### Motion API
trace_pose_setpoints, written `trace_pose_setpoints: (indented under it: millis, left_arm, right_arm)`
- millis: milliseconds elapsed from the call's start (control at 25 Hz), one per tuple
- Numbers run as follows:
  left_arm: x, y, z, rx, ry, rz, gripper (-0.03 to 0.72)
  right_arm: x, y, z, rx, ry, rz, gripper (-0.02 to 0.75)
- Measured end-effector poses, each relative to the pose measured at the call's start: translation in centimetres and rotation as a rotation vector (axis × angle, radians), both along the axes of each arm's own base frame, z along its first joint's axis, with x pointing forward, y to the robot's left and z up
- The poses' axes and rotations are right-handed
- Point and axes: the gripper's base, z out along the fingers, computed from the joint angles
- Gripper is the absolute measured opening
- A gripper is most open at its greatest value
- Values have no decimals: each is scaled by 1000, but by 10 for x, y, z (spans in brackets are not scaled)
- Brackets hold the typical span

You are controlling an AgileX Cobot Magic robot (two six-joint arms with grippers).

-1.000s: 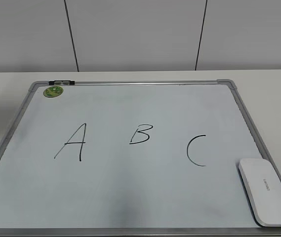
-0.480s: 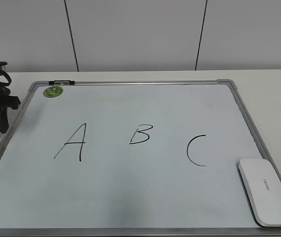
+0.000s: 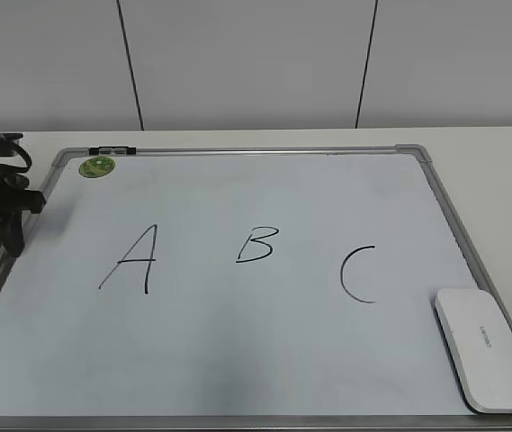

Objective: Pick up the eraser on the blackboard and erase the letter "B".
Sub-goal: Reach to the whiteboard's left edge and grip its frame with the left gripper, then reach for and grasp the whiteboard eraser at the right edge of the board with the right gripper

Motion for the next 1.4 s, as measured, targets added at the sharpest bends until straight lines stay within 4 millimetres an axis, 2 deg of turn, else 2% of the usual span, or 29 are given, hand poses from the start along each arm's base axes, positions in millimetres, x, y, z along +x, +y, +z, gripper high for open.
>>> trace_pose_setpoints:
  millis: [320,440,640,800,1000,1120,1200,1400]
  left_arm:
    - [1,-1,-1,-7,1,5,237]
    - [1,-1,-2,-13,4,8,190]
    - [2,-2,-5,-18,13,11,48]
    - [2,-1,-6,-25,18,17,27]
    - [3,-1,-6,-27,23,18,27]
    - [3,-2,-6,-29,21,20,27]
    - [3,-1,-6,-29,24,20,27]
    - [3,-2,-6,-30,27,20,27]
  right_arm:
    - [0,0,0,0,0,0,555]
    - [0,0,0,0,0,0,555]
    - [0,0,0,0,0,0,555]
    - [3,0,0,-1,22,0,555]
    - [23,1,11,-3,103,-1,555]
    - [44,2,25,-6,187,-2,555]
    - [65,2,37,-10,277,-1,555]
    - [110,11,51,57,497,28,555]
